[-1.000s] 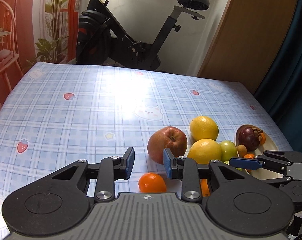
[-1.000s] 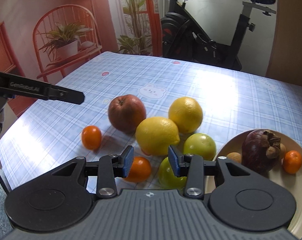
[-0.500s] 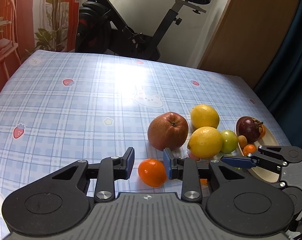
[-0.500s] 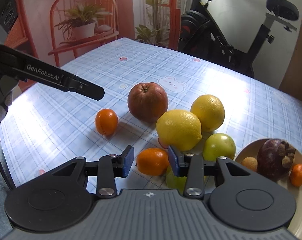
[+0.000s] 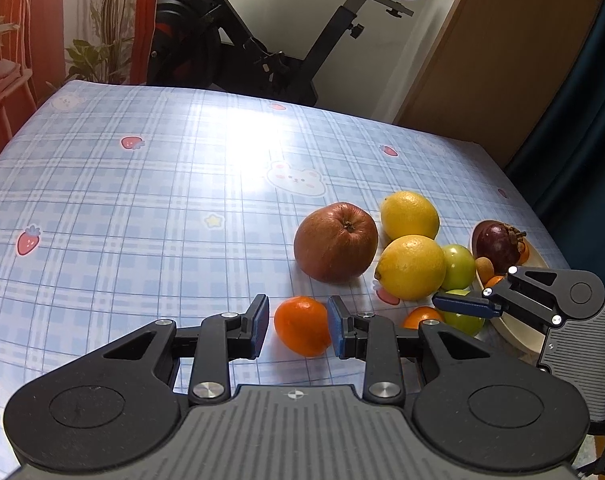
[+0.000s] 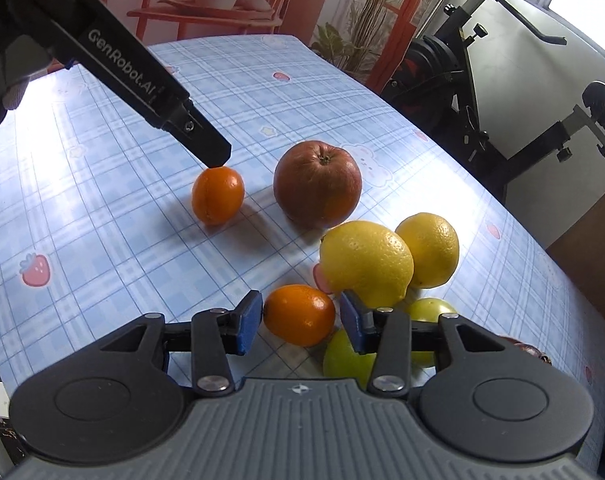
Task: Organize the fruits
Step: 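Grasp a mandarin orange with the right gripper while the left gripper grasps another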
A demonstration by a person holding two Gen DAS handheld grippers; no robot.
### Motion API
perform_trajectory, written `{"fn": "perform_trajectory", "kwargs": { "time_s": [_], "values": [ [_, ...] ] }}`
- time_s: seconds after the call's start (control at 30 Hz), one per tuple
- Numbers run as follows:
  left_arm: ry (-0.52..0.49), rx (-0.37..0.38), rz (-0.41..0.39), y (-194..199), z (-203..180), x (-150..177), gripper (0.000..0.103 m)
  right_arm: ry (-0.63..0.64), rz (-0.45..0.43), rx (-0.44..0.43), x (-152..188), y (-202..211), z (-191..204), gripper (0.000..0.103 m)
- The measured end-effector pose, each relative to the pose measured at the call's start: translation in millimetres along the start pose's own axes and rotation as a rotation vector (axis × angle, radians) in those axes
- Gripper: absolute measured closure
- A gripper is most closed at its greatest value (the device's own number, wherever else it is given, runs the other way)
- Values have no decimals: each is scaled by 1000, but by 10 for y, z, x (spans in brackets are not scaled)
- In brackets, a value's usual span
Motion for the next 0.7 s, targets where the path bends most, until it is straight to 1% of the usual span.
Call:
{"fn": "perform_trajectory", "kwargs": {
  "time_s": [0.2, 0.37, 0.43, 0.47, 0.5, 0.57, 0.7],
  "values": [
    [19, 13, 12, -47, 12, 31, 69, -33, -2, -25, 38, 10, -47, 60],
    [30, 18, 19, -97, 20, 47, 69, -211, -3, -79, 33, 64, -283, 60],
    [34, 14, 16, -111, 20, 46, 64, -291, -6, -100, 30, 85, -392, 60],
    [37, 14, 13, -117, 19, 47, 58, -325, -8, -109, 29, 90, -448, 60],
    [39, 15, 11, -125, 16, 44, 58, -359, -11, -119, 31, 101, -493, 60],
    [41, 15, 14, -156, 11, 41, 58, -410, -16, -126, 30, 126, -565, 60],
    [34, 1, 19, -224, -12, 34, 58, -470, -35, -124, 54, 202, -677, 60]
  ]
}}
Point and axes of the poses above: each gripper's, at about its wrist camera, not at the fingertips, and y roughly against the way its jaws point, z to its left, x to its underside, the point moved 1 cm from there along -y, roughly the way its jaws point, and after that the axes turned 11 degrees about x, right-handed, at the moved point
